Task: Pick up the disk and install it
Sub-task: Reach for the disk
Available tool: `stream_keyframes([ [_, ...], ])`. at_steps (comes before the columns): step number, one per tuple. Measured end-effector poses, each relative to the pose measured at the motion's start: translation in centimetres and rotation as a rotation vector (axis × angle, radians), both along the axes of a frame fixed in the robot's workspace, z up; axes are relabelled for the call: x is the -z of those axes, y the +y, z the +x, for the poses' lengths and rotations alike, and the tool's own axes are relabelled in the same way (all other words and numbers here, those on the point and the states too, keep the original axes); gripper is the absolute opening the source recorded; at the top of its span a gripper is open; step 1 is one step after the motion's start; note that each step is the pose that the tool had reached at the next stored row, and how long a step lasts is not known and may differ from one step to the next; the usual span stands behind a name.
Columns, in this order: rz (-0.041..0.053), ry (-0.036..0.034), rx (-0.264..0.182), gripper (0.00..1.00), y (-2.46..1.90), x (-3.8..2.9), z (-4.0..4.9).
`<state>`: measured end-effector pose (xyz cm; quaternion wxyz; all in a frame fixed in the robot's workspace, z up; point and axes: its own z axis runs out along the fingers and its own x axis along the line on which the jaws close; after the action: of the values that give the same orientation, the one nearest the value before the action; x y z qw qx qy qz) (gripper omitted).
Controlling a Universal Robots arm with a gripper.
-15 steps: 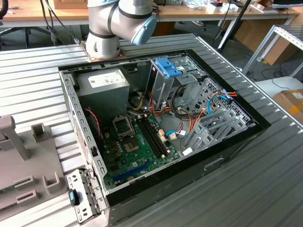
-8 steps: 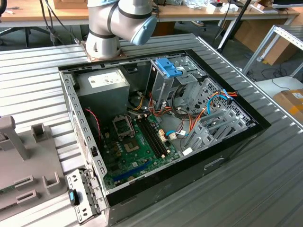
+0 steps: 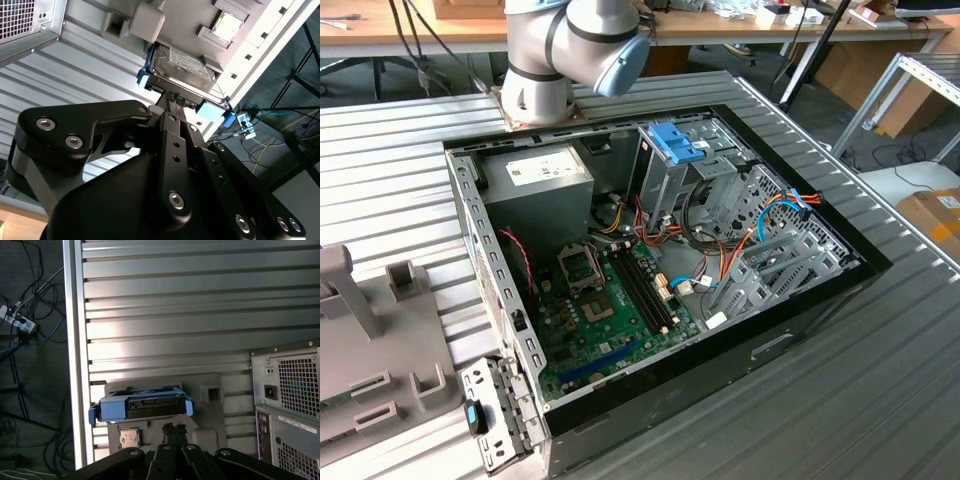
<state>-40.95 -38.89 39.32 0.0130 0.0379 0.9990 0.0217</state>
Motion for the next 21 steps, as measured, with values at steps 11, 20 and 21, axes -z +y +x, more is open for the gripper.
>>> stream_keyframes([
  [11, 0.0000, 0.0000, 0.000, 0.11, 0.90, 0.03, -3.54],
  [20, -0.0388, 0.0124, 0.000, 0.11, 1.03, 0.08, -4.15],
  [21, -0.0388, 0.0239, 0.000, 0.11, 1.08, 0.09, -4.09],
])
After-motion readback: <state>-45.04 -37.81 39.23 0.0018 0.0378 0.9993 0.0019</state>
